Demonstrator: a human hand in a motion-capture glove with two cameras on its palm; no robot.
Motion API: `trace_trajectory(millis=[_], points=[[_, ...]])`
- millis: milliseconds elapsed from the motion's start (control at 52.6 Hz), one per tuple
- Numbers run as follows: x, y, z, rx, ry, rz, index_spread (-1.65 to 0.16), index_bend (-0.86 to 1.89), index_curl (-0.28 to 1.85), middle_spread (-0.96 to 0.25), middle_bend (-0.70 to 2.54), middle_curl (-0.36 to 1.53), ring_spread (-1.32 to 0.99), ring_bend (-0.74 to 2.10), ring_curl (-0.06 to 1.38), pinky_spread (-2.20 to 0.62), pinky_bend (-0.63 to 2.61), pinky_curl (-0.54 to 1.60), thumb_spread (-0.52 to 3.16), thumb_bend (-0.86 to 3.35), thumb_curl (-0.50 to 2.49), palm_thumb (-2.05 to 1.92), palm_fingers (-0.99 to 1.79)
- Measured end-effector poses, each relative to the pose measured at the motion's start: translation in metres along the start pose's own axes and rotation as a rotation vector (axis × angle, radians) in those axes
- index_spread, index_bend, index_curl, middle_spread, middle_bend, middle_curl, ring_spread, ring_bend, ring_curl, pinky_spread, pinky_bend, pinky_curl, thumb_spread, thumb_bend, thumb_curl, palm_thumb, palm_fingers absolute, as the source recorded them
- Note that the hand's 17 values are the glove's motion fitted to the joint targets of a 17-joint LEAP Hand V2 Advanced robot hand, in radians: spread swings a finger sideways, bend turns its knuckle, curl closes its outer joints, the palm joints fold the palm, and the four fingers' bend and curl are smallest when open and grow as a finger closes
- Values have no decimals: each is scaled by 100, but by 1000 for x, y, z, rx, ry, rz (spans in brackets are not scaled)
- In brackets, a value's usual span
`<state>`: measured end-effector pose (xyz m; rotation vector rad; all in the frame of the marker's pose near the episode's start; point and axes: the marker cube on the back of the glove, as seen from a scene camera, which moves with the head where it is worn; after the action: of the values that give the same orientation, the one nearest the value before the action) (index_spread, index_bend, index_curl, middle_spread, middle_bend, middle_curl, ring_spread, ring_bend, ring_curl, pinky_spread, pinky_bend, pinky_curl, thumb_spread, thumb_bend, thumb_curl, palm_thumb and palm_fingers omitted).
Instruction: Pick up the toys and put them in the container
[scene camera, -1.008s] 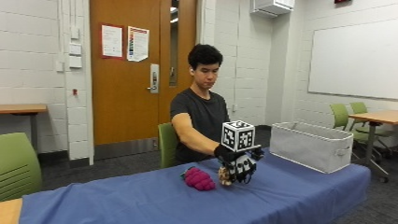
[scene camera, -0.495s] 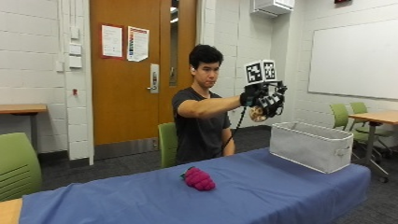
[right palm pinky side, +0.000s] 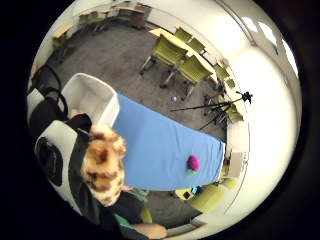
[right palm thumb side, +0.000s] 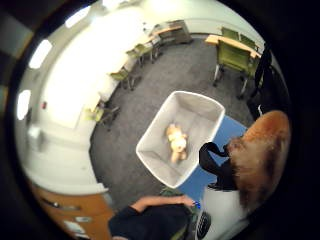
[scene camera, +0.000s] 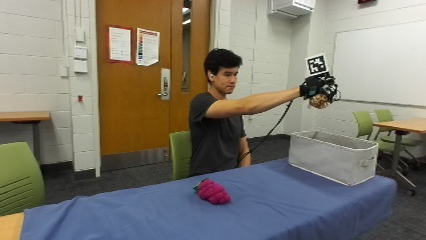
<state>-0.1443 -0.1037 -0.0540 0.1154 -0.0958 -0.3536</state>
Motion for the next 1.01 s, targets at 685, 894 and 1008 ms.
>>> trace_trajectory(millis=[685, 894, 1008], points=[[-32, -12, 69, -118, 5, -97, -44, -9, 144, -21, 61, 52, -21, 91, 37, -18, 137, 50, 123, -2, 84, -11, -19], [30, 23, 53, -117, 37, -34, -40, 4, 107, -15, 56, 48, -24, 81, 30, -13, 117, 42, 112, -10, 60, -13, -20], [84, 57, 43, -131, 33, -119, -38, 9, 93, -15, 53, 47, -26, 75, 28, -14, 107, 37, 109, -11, 50, -13, -16]])
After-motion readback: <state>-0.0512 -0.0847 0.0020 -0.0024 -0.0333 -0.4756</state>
